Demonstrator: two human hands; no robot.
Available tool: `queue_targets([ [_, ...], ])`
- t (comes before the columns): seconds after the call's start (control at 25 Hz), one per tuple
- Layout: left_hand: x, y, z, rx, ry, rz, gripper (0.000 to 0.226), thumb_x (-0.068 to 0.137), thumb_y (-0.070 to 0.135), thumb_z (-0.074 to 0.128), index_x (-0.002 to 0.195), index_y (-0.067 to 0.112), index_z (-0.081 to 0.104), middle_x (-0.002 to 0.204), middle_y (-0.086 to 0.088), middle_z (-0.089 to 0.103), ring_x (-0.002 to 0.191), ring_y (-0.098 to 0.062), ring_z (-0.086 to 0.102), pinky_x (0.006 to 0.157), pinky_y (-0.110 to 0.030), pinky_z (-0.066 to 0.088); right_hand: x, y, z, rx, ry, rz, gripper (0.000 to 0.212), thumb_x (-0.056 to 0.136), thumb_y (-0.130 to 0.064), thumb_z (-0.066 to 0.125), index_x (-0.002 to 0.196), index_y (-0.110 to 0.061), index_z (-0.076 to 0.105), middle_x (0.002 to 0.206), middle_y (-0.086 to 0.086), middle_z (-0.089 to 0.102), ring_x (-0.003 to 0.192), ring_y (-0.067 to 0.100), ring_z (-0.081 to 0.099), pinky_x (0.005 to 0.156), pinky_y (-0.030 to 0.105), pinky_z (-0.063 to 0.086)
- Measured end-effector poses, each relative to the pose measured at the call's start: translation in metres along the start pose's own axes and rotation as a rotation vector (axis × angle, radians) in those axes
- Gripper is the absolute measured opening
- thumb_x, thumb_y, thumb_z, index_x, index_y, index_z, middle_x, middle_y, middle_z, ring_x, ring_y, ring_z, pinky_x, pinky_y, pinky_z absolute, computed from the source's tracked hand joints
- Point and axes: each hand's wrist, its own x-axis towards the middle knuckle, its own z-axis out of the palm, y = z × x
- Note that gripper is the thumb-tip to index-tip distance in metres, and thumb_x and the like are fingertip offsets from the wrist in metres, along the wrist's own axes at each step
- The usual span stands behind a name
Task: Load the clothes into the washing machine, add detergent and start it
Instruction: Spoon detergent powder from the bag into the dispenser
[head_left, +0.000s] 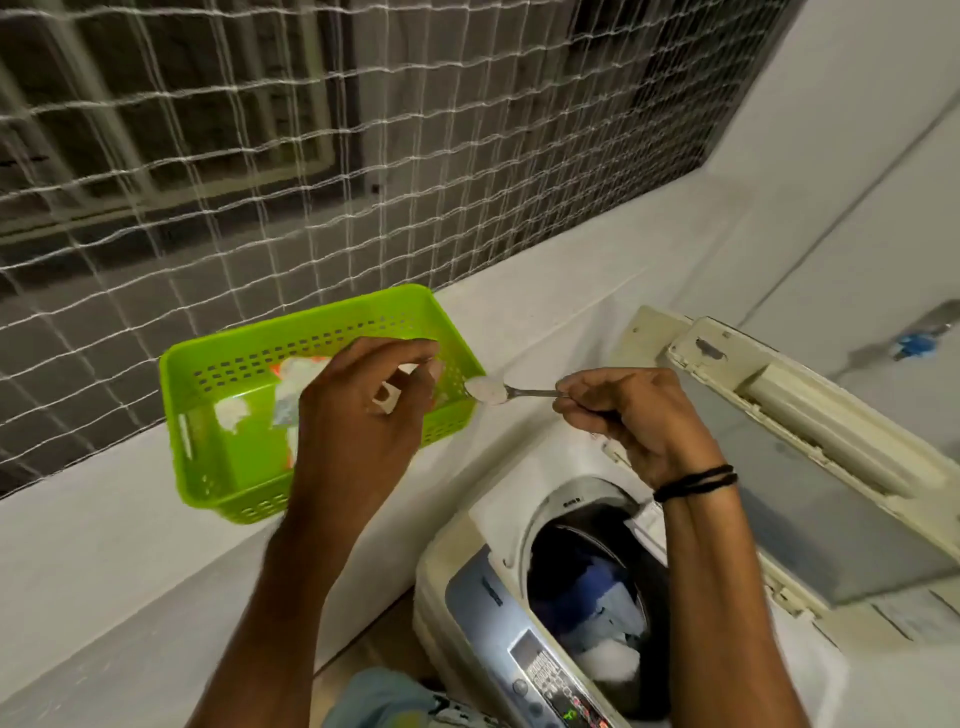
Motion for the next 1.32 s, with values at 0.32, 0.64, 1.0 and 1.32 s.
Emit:
queue_targets([
  [0.32,-0.035,0.024,0.124,-0.236,-0.481,0.059,0.019,0.092,0.021,0.066,0.109,0.019,0.073,0.100,0.008,0.071,0.078,-0.003,0.062,0.071,-0.009,0.046,-0.001,0.076,-0.144,0.217,0.481,0.117,0.023,0.083,0.021,0.047,0.084,0.011,0.068,0.070,0.014,0.071,0.058,0.019,0.069,0.057,0.022,0.059],
  [0.64,-0.103,-0.021,0.278,0.018,-1.127,0.032,0.041,0.092,0.023,0.063,0.132,0.016,0.060,0.131,-0.004,0.063,0.118,-0.020,0.060,0.100,-0.027,0.046,0.028,0.207,-0.228,-0.051,0.762,0.410,0.009,0.078,-0.013,0.068,0.078,-0.005,0.068,0.065,0.004,0.074,0.083,0.032,0.071,0.080,0.039,0.060],
  [1.0,-0.149,-0.049,0.364,0.240,-1.516,-0.042,0.066,0.096,0.021,0.055,0.153,0.009,0.023,0.159,-0.014,0.028,0.142,-0.033,0.035,0.114,-0.040,0.033,0.045,0.271,-0.181,-0.554,0.801,0.208,0.032,0.085,0.000,0.058,0.111,-0.011,0.075,0.104,0.016,0.075,0.096,0.034,0.070,0.090,0.035,0.054],
  [1.32,-0.157,-0.056,0.369,0.227,-1.467,-0.056,0.066,0.097,0.021,0.052,0.154,0.012,0.021,0.153,-0.017,0.036,0.135,-0.036,0.043,0.108,-0.040,0.038,0.028,0.266,-0.176,-0.513,0.987,0.129,0.029,0.085,-0.001,0.059,0.107,-0.012,0.076,0.094,0.013,0.076,0.084,0.031,0.070,0.078,0.027,0.050],
])
